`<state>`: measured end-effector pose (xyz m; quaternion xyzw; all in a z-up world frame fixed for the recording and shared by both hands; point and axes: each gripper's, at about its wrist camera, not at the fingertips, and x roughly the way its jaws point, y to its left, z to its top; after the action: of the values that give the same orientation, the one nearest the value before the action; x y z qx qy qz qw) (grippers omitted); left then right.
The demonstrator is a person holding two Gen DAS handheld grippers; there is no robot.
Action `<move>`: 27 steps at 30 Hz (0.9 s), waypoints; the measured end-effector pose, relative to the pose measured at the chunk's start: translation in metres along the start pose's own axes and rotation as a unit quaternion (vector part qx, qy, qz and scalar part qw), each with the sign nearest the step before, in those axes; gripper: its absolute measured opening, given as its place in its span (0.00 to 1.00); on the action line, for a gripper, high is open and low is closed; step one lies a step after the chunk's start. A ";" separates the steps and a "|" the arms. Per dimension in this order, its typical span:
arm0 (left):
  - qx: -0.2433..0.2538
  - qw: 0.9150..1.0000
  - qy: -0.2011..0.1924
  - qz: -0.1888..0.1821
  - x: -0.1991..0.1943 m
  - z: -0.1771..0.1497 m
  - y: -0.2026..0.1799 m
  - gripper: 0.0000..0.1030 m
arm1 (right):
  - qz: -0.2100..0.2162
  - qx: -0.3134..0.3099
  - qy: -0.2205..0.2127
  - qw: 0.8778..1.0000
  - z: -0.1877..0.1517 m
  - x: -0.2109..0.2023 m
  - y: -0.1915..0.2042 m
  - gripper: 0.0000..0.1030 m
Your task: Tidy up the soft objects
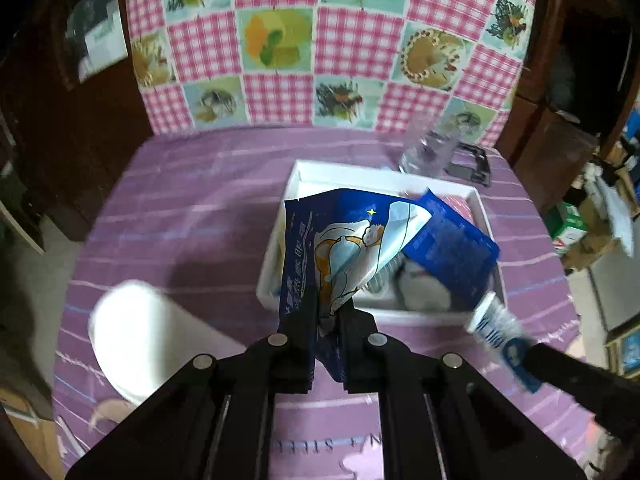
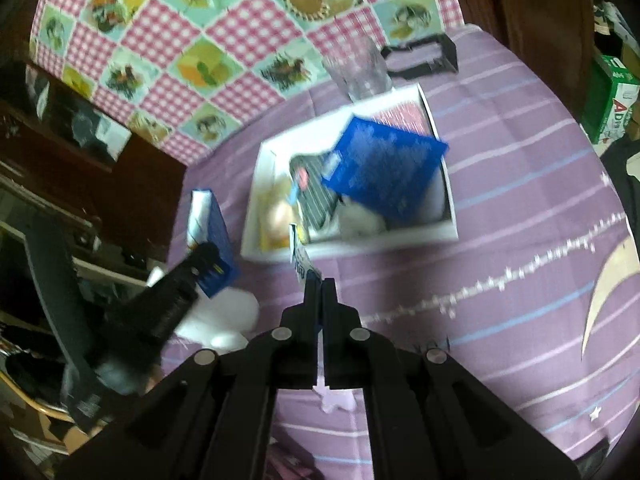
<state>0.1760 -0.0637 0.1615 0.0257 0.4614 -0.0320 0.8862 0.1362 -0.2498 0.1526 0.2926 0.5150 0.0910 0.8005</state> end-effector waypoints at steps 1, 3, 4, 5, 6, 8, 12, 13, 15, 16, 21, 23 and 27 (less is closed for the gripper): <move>-0.001 1.000 -0.003 0.006 0.002 0.004 -0.002 0.07 | 0.006 0.003 -0.004 1.000 0.005 -0.001 0.001 0.02; -0.002 1.000 -0.006 0.010 0.005 0.009 -0.003 0.07 | 0.020 0.010 -0.012 1.000 0.016 -0.001 0.000 0.02; -0.004 1.000 -0.010 0.013 0.007 0.011 -0.004 0.07 | 0.026 0.013 -0.014 0.999 0.020 -0.001 -0.001 0.02; -0.006 1.000 -0.013 0.014 0.008 0.012 -0.004 0.07 | 0.032 0.018 -0.017 0.999 0.025 0.001 -0.002 0.02; -0.006 1.000 -0.015 0.015 0.011 0.014 -0.005 0.07 | 0.037 0.025 -0.019 0.999 0.030 0.003 -0.004 0.02; -0.007 1.000 -0.017 0.018 0.014 0.017 -0.006 0.07 | 0.043 0.038 -0.021 0.998 0.037 0.008 -0.008 0.02; -0.013 0.999 -0.022 0.022 0.021 0.023 -0.007 0.07 | 0.051 0.058 -0.028 0.997 0.052 0.017 -0.013 0.02; -0.016 0.999 -0.022 0.017 0.023 0.026 -0.006 0.07 | 0.054 0.063 -0.031 0.996 0.056 0.018 -0.014 0.02; -0.022 1.000 -0.020 0.006 0.027 0.032 -0.005 0.07 | 0.057 0.068 -0.040 0.995 0.063 0.019 -0.015 0.02; -0.025 0.999 -0.020 0.003 0.028 0.033 -0.005 0.07 | 0.058 0.069 -0.043 0.995 0.065 0.020 -0.016 0.02; -0.030 0.999 -0.015 -0.027 0.040 0.041 -0.010 0.08 | 0.052 0.070 -0.055 0.995 0.063 0.026 -0.025 0.02; -0.029 0.998 -0.006 -0.049 0.046 0.044 -0.012 0.08 | 0.049 0.075 -0.052 0.995 0.065 0.030 -0.029 0.02; -0.032 0.999 0.009 -0.039 0.070 0.046 -0.017 0.07 | 0.048 0.086 -0.051 0.994 0.067 0.035 -0.038 0.02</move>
<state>0.2520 -0.0869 0.1304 -0.0208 0.4706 -0.0512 0.8806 0.2051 -0.2902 0.1247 0.3892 0.4648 0.0696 0.7922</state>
